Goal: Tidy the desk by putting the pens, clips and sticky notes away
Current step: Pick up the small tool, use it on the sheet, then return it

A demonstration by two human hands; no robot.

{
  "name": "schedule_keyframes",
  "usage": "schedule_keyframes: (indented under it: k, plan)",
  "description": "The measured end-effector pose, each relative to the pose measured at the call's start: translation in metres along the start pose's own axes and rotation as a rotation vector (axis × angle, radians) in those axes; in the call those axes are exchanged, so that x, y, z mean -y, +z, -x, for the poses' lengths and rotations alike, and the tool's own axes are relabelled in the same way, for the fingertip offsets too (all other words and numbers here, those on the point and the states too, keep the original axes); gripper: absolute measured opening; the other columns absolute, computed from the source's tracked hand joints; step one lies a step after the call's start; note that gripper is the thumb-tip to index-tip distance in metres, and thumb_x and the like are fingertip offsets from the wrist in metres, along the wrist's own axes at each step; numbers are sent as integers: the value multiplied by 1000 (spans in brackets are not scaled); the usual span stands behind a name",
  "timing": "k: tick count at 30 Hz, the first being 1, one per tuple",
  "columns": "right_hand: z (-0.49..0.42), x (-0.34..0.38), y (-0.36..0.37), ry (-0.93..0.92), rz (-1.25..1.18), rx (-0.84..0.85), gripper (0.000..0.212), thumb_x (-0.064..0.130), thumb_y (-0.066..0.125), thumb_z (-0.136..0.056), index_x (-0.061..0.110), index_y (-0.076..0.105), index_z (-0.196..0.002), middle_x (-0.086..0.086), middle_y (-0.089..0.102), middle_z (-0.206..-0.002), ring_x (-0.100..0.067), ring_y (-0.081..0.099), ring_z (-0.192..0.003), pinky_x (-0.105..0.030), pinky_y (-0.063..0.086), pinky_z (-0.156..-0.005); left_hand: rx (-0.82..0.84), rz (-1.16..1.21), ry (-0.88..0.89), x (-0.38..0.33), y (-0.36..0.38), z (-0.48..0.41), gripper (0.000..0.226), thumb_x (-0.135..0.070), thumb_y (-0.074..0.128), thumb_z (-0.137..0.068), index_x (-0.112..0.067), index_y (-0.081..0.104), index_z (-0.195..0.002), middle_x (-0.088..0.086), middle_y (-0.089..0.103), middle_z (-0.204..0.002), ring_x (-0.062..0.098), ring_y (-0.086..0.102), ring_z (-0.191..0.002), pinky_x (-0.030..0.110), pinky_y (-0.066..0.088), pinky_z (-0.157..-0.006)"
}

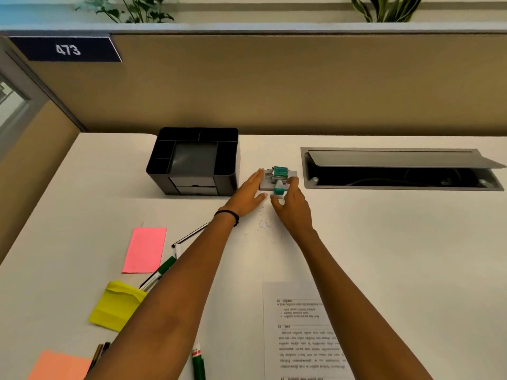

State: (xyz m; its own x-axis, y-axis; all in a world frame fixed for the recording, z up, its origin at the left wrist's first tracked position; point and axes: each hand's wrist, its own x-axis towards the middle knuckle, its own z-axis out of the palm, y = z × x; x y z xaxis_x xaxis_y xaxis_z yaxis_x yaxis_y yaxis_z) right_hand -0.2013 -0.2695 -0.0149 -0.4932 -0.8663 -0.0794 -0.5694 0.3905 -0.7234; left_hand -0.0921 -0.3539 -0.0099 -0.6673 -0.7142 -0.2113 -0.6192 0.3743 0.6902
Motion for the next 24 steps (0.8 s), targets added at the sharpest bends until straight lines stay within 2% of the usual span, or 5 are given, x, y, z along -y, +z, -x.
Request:
schedule_keyframes:
  k: [5,9,15,20,24]
  plan:
    - [-22,4,8,38,11,-44,62,27,62,-87,8,27,-135,-15,54,-132,-33,61,-109,-41,54,-87,10,-29,33,2,-2,-24,74,-20,56,-92,-8,9,-148,10,13,-157,24,16,-144,34,19,-118]
    - [-29,6,12,52,-50,-65,50,20,55,-92,5,29,-132,-16,56,-129,-33,63,-104,-43,56,-87,-25,-53,50,5,-2,-33,74,-23,59,-90,-7,15,-147,13,26,-152,27,28,-139,36,27,-115]
    - [-21,4,-2,8,-197,-253,25,16,46,-96,4,39,-117,-15,60,-110,-18,59,-85,-23,48,-72,-21,-72,70,5,-5,-36,68,-22,62,-88,-5,26,-143,15,36,-143,28,37,-131,36,36,-109]
    - [-3,-12,-28,6,-148,-474,24,23,49,-95,6,45,-112,-14,63,-96,-25,61,-81,-32,52,-72,142,-147,56,-4,-22,-47,54,-26,54,-93,-4,37,-139,17,41,-131,29,43,-119,27,33,-101]
    - [2,-16,-36,-53,-70,-454,28,26,52,-92,5,50,-112,-17,64,-99,-28,59,-85,-31,49,-74,281,-222,18,-13,-31,-54,50,-31,45,-97,-8,36,-140,18,39,-133,31,41,-121,30,32,-102]
